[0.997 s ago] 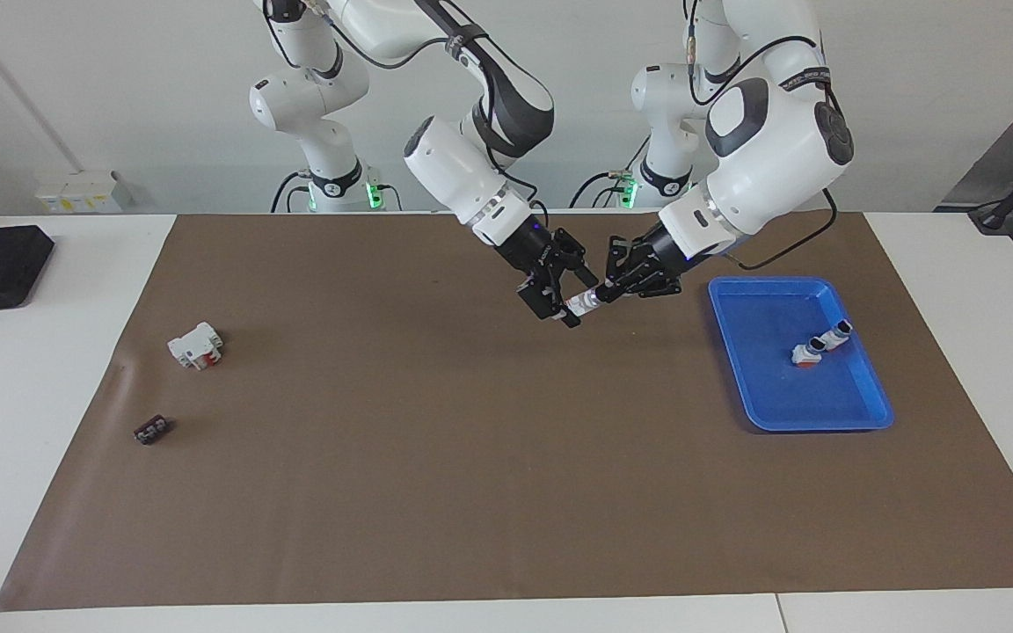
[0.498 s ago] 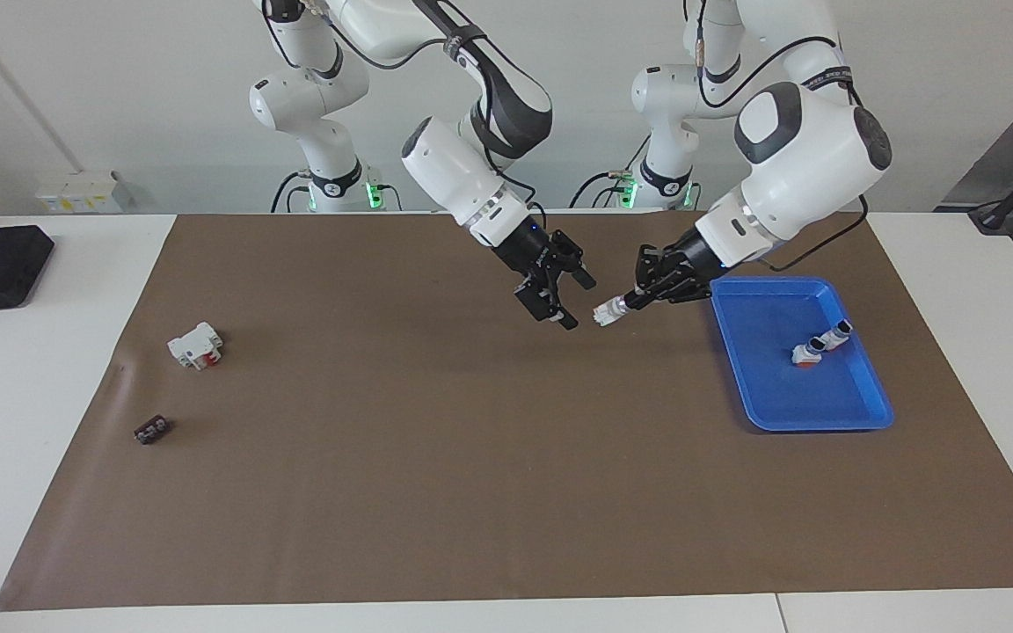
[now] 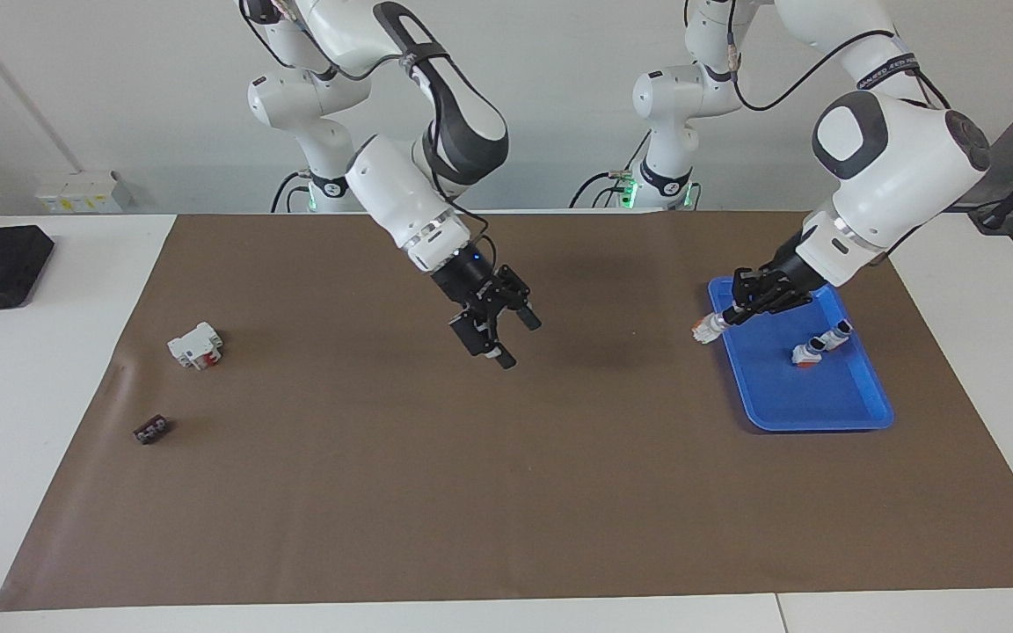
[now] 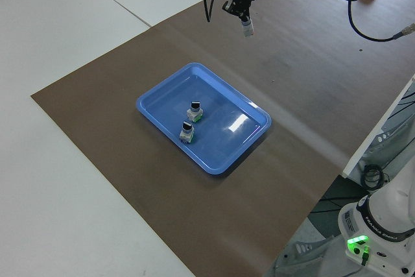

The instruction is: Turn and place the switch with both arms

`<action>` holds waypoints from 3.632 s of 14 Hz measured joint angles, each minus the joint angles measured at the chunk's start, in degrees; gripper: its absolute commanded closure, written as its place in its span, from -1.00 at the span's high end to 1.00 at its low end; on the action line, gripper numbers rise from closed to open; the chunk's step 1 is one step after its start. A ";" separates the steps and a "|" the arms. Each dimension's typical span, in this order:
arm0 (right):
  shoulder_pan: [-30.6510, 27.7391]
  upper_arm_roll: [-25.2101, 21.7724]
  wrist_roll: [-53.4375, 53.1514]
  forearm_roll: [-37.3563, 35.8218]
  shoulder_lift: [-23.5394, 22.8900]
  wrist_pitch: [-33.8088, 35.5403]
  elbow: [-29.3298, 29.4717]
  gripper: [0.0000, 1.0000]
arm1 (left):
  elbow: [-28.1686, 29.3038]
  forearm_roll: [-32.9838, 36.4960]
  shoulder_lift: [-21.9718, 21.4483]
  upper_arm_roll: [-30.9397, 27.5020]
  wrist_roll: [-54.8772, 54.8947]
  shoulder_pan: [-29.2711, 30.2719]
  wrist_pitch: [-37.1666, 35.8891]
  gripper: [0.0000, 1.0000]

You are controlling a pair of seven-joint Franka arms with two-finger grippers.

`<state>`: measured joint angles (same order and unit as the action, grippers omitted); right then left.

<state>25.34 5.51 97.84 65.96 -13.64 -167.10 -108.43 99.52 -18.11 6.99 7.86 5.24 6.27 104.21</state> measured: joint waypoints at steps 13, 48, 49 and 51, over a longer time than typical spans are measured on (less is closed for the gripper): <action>-10.29 -0.04 -22.66 -0.84 1.15 -2.03 0.90 1.00 | 14.66 12.15 -1.27 -0.05 2.59 8.03 18.71 -1.00; -26.17 -11.93 -87.75 -67.14 16.92 83.61 21.88 1.00 | -11.79 19.01 -4.66 1.44 -5.52 -2.81 -16.42 0.36; -26.15 -11.82 -91.61 -66.18 16.92 83.61 21.59 1.00 | -12.24 19.04 -5.33 1.40 -5.52 -2.80 -17.74 0.58; -25.80 -11.49 -95.72 -65.18 16.92 83.61 21.24 1.00 | -12.42 19.04 -7.11 1.40 -5.52 -2.80 -19.57 1.00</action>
<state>-0.46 -5.97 2.12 0.77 3.28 -83.49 -87.19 87.10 0.93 -0.12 9.26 -0.28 3.47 84.64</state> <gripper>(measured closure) 0.000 0.326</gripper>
